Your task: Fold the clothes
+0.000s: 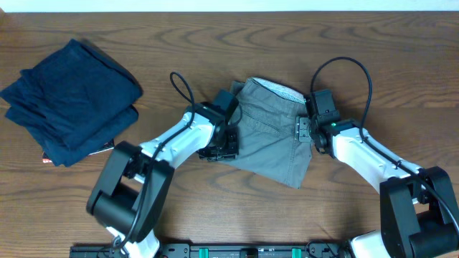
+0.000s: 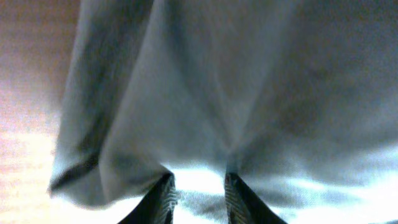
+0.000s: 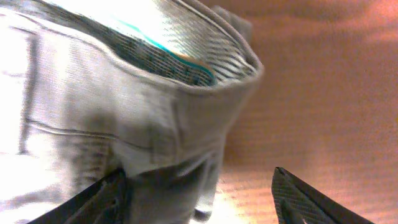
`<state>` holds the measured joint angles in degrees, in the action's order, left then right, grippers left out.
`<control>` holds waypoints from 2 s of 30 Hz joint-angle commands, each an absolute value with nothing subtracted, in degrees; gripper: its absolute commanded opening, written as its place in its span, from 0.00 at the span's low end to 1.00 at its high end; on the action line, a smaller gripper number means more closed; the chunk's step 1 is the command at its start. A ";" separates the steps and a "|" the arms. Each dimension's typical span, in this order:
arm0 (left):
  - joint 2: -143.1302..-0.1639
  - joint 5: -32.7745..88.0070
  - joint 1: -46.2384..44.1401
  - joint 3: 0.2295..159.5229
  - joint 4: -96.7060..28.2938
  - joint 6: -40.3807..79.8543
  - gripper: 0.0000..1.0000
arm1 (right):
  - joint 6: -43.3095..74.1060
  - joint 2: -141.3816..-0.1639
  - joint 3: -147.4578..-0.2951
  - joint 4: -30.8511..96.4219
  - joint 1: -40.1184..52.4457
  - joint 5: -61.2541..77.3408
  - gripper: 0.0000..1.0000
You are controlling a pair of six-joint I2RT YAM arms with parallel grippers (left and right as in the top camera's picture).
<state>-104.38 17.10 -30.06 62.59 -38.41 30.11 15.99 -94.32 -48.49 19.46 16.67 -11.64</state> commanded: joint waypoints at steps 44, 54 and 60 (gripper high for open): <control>-115.61 40.21 -17.45 63.40 3.05 16.16 0.06 | 15.03 -92.79 -50.68 28.08 15.59 -6.17 0.82; -91.79 19.14 -1.63 63.42 -6.02 14.20 0.06 | 14.02 -79.09 -50.68 34.15 10.59 -6.17 0.85; -80.07 12.62 13.19 63.42 -5.08 11.92 0.06 | 14.06 -75.35 -50.68 36.75 10.02 -6.15 0.85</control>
<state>-84.12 18.35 7.88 62.92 -5.58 13.45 14.41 -76.44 -49.89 36.23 10.55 -5.98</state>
